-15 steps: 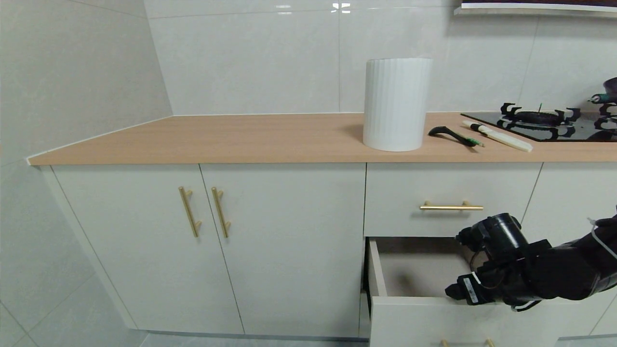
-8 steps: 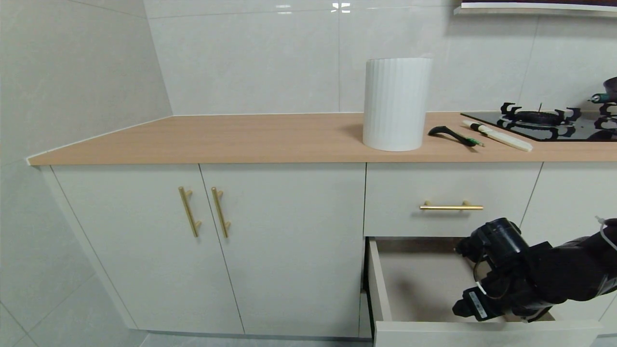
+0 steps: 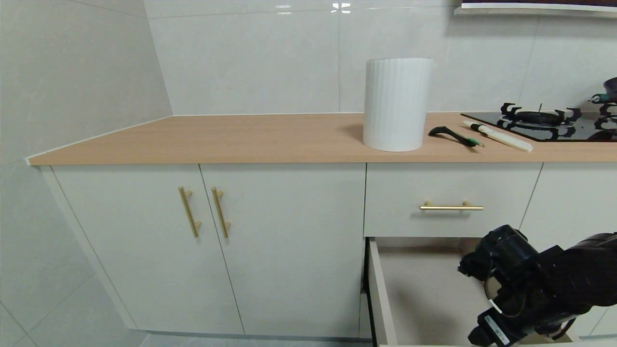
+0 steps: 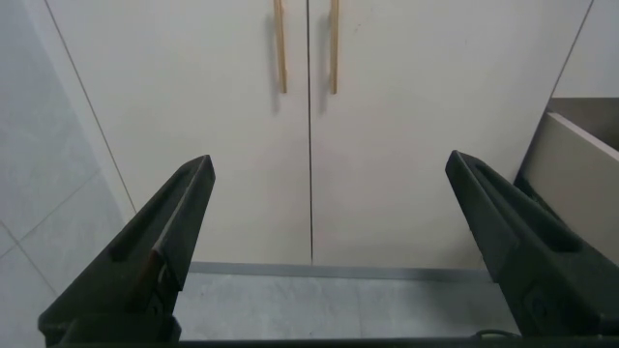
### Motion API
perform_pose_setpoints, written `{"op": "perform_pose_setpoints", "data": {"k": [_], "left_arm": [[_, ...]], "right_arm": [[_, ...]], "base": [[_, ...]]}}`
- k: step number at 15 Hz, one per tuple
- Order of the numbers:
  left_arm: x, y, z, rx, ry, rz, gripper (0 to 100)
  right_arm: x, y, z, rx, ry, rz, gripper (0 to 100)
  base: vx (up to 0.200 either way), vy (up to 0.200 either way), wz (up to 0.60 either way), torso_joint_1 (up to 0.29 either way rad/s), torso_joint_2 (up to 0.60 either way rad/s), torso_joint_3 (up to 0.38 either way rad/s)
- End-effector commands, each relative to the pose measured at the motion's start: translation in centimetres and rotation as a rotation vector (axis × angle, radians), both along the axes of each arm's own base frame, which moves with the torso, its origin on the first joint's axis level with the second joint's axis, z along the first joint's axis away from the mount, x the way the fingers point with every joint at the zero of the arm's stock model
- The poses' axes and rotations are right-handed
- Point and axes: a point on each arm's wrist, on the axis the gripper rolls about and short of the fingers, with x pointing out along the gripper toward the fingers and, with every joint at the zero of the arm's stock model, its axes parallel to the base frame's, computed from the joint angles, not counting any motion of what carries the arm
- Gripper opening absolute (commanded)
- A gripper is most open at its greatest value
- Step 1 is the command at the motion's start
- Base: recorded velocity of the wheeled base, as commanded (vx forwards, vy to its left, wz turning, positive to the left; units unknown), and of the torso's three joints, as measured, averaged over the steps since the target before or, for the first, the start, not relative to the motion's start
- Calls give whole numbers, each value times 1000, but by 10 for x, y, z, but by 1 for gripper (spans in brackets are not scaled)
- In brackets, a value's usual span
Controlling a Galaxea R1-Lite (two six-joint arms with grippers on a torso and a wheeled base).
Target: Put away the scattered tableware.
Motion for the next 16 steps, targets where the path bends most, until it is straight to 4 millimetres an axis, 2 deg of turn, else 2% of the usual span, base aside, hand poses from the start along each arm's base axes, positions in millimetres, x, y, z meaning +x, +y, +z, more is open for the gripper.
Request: {"op": "perform_pose_setpoints", "data": {"k": [1,4,7,14,16], "left_arm": [[0,0,0,0,-1,1,100],[0,0,0,0,-1,1,100],[0,0,0,0,1,1,100],[0,0,0,0,-1,1,100],[0,0,0,0,1,1,100]], "right_arm": [[-11,2,6,-24,27,57,100],[-29,6,14,-53,83,120,100],[-39,8,18,-72,120,157,100],[-48,7,12,-101,159,227,100],[-44,10,15,-87,130,216,100]], "base": [[0,0,0,0,0,0],[0,0,0,0,0,0],[0,0,0,0,0,0],[0,0,0,0,0,0],[0,0,0,0,0,0]]}}
